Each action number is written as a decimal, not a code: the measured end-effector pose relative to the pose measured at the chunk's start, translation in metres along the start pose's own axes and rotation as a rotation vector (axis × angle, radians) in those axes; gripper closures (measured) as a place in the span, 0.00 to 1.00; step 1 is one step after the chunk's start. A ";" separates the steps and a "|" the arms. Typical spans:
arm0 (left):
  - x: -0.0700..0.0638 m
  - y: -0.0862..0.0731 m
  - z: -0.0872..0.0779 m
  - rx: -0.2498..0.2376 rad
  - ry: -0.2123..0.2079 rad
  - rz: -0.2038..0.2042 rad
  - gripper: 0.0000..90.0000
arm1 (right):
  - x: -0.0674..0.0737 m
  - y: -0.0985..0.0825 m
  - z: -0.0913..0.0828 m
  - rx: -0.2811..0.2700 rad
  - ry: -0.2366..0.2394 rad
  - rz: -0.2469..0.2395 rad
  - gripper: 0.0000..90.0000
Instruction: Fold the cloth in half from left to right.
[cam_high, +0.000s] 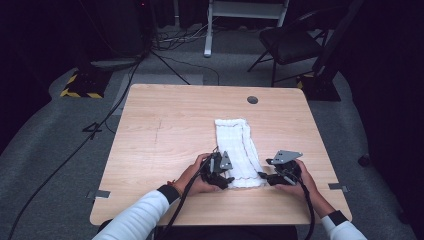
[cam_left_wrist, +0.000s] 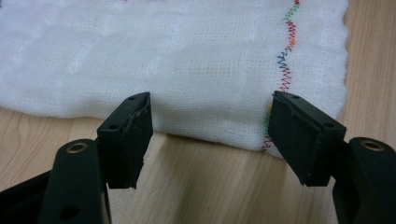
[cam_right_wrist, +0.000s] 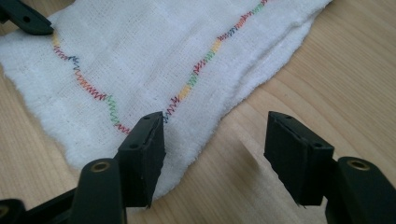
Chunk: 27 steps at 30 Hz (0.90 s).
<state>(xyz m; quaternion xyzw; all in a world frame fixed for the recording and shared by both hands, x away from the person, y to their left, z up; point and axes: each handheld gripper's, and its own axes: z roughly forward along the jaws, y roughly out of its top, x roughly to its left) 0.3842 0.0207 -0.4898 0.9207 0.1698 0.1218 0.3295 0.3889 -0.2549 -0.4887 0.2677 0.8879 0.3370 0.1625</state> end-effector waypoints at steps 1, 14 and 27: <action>-0.001 -0.001 -0.001 0.001 0.003 -0.001 0.35 | 0.000 -0.001 0.000 -0.003 0.001 0.007 0.43; -0.013 -0.019 -0.017 -0.008 0.010 -0.017 0.37 | 0.025 -0.003 -0.006 -0.005 0.013 -0.049 0.45; -0.031 -0.038 -0.035 -0.001 0.024 -0.056 0.37 | 0.055 -0.005 -0.010 -0.014 0.052 -0.060 0.46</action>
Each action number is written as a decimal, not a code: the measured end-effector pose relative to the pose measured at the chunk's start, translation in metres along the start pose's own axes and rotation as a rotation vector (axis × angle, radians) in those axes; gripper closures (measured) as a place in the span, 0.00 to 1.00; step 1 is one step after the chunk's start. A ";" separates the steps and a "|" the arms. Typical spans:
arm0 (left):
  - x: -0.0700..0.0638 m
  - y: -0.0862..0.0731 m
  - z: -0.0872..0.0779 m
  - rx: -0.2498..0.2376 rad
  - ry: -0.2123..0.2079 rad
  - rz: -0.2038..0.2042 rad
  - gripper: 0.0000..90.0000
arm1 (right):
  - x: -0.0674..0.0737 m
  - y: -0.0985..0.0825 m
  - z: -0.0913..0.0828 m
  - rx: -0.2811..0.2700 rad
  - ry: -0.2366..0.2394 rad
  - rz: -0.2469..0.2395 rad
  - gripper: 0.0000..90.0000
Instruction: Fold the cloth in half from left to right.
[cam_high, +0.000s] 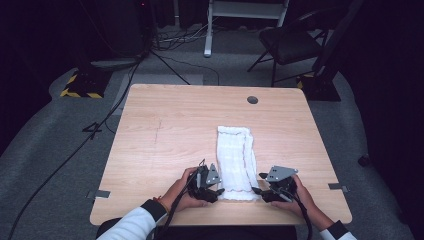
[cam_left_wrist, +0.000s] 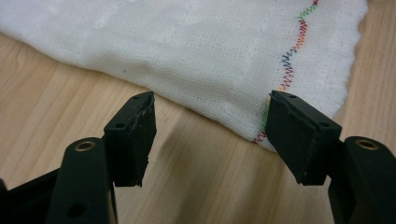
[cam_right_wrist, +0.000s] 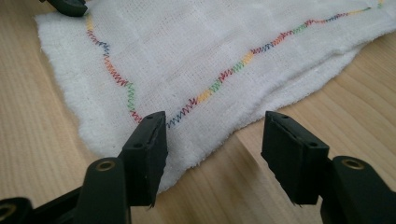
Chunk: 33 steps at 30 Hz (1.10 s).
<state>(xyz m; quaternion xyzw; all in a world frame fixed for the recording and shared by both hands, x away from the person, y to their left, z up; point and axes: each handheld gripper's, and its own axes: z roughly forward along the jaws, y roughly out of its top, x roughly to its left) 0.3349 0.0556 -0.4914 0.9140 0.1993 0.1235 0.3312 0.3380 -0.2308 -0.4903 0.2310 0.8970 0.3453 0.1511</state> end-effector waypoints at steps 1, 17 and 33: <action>-0.001 -0.001 -0.001 0.000 -0.003 -0.003 0.37 | 0.002 0.000 0.000 0.000 0.003 0.000 0.45; 0.030 0.018 -0.021 -0.025 0.060 -0.012 0.28 | -0.019 0.018 -0.010 -0.025 -0.069 0.067 0.44; 0.123 0.065 0.032 -0.026 0.126 -0.150 0.27 | -0.102 0.079 0.044 -0.032 -0.166 0.124 0.47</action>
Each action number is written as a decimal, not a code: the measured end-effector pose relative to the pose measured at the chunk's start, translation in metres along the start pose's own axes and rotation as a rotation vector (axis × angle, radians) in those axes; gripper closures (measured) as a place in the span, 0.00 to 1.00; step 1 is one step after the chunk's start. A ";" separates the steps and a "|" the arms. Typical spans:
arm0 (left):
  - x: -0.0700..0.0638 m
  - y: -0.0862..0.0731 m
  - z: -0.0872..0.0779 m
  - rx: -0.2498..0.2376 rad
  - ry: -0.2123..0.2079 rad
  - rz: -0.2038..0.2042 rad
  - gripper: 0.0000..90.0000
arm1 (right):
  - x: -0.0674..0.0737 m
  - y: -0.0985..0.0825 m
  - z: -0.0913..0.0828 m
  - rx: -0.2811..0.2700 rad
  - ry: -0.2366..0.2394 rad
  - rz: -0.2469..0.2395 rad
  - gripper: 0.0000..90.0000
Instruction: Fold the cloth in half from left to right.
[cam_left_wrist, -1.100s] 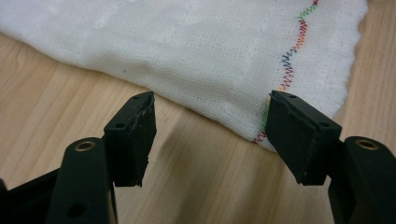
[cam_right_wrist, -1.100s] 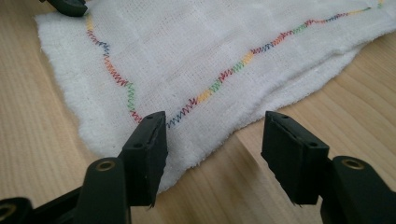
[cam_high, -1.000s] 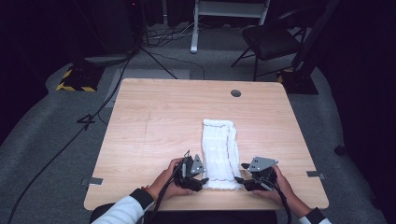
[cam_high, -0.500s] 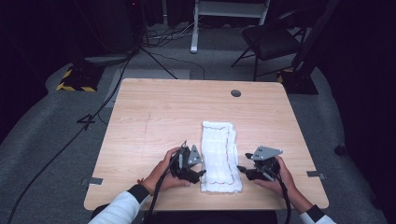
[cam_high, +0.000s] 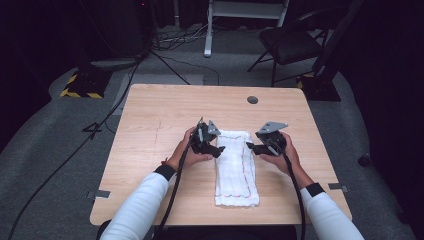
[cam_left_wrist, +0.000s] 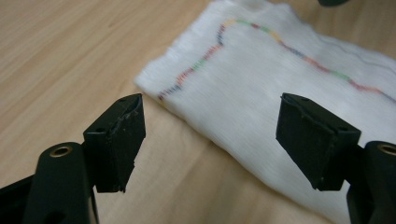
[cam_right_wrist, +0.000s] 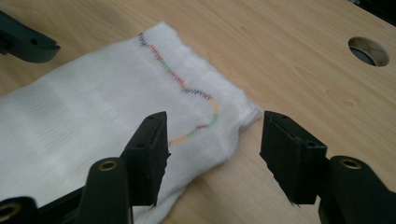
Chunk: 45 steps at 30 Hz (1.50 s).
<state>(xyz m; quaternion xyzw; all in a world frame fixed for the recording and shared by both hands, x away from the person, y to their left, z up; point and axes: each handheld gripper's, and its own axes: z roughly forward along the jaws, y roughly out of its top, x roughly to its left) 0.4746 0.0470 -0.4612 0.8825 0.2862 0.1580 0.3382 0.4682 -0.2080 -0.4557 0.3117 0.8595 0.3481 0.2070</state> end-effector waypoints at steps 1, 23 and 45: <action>0.005 0.003 0.007 0.014 0.014 -0.009 0.27 | -0.003 0.003 0.005 -0.001 -0.004 0.003 0.47; 0.035 0.007 0.059 0.039 -0.055 -0.166 0.21 | -0.034 0.004 0.065 0.080 0.070 0.160 0.46; 0.038 0.009 0.055 0.033 -0.221 -0.103 0.84 | -0.029 0.007 0.063 0.084 0.166 0.142 0.89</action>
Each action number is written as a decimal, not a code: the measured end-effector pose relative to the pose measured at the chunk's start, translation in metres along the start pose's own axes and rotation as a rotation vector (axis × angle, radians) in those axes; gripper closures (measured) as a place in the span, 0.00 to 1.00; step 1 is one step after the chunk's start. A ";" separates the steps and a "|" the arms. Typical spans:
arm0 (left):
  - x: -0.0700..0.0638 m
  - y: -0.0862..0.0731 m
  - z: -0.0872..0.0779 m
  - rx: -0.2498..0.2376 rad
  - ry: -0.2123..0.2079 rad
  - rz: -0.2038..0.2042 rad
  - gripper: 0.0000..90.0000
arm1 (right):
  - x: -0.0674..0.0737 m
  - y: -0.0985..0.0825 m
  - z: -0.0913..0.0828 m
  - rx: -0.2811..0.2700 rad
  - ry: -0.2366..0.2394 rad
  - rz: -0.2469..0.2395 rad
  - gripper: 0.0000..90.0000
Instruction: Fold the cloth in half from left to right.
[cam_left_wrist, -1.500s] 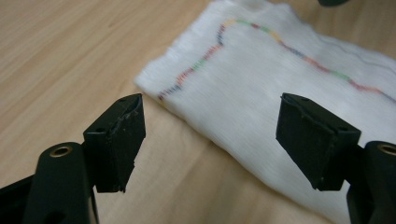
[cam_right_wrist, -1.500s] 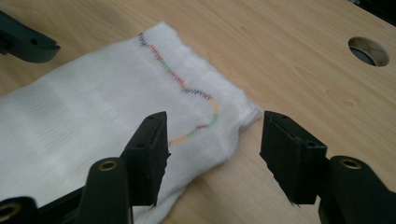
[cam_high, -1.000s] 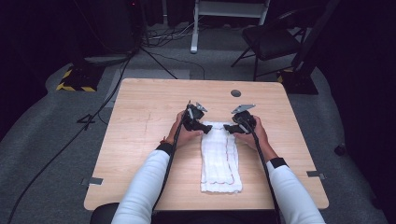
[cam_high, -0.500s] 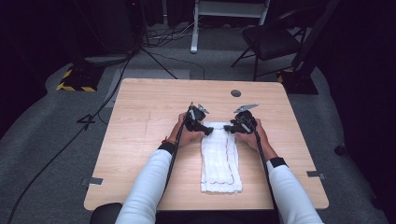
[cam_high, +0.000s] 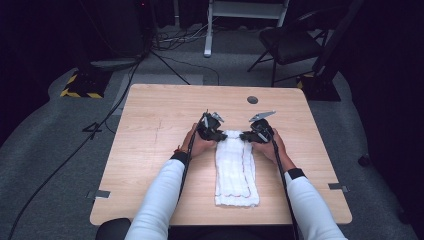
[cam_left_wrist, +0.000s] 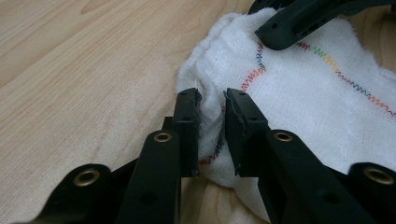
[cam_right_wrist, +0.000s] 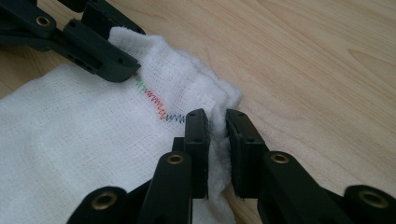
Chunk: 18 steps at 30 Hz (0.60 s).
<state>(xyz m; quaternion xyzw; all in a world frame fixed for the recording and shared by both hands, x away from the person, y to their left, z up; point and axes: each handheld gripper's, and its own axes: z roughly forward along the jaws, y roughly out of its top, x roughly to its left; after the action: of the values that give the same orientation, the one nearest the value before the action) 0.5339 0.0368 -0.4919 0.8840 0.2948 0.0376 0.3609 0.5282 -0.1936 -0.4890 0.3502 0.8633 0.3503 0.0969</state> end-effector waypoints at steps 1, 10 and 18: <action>0.000 0.000 0.000 0.001 -0.001 0.001 0.85 | 0.001 0.000 0.000 0.002 -0.005 -0.006 0.89; -0.002 0.003 0.000 0.021 0.014 0.033 0.86 | 0.007 -0.001 0.000 -0.009 -0.048 -0.052 0.91; -0.005 0.004 0.000 0.021 0.033 0.047 0.89 | 0.010 -0.002 0.000 -0.018 -0.070 -0.060 0.92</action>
<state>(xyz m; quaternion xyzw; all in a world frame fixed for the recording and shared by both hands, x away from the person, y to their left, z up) 0.5314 0.0314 -0.4887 0.8937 0.2802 0.0577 0.3457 0.5198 -0.1878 -0.4890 0.3353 0.8663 0.3425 0.1406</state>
